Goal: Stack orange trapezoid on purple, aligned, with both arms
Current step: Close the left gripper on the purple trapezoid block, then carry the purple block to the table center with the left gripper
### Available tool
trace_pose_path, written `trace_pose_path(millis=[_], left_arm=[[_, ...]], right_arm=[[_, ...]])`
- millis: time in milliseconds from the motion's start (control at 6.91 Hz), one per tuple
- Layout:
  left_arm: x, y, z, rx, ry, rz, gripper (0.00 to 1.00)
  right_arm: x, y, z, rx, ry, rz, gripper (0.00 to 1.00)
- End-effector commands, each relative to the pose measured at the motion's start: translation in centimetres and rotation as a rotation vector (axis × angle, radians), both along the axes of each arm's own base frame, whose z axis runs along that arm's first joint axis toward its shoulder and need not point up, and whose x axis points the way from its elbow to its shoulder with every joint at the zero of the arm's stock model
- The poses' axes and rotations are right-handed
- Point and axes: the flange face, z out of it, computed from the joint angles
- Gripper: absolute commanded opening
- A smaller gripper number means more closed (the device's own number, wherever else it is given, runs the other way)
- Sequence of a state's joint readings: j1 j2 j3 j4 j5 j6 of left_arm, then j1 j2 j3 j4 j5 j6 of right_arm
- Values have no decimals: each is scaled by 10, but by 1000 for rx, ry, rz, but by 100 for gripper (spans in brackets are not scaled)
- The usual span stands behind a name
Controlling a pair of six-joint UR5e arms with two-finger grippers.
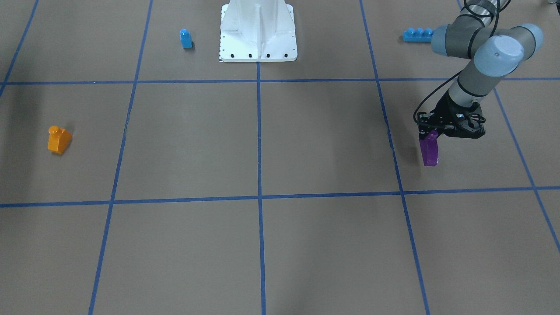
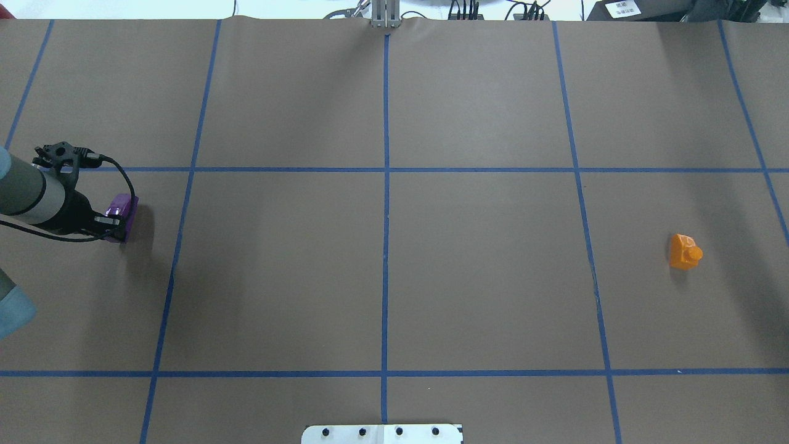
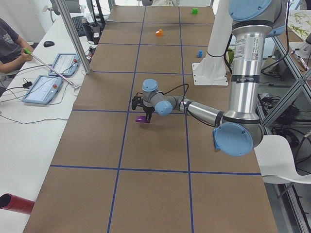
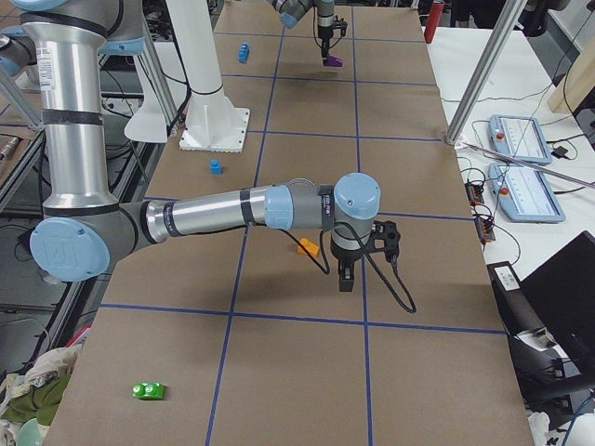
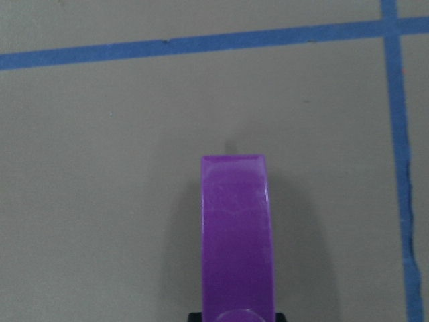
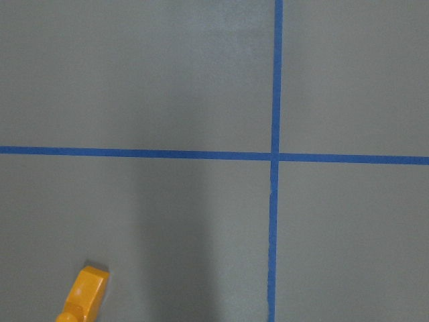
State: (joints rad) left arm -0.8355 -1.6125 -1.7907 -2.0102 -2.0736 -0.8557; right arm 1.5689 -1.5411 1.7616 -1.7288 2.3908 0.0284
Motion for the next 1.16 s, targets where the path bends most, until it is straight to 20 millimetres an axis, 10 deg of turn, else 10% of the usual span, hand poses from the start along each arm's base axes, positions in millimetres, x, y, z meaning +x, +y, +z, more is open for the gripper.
trace_pose_path(millis=[0, 289, 579, 1013], left_arm=[[10, -10, -75, 30, 31, -7, 0], [63, -20, -222, -65, 59, -56, 0], [190, 7, -322, -96, 86, -68, 0], [289, 4, -368, -84, 47, -63, 0]], right_arm=[[-23, -15, -16, 27, -2, -42, 100], [-62, -20, -32, 4, -9, -46, 100], [-115, -24, -43, -16, -34, 13, 100], [-175, -24, -62, -58, -63, 27, 100]])
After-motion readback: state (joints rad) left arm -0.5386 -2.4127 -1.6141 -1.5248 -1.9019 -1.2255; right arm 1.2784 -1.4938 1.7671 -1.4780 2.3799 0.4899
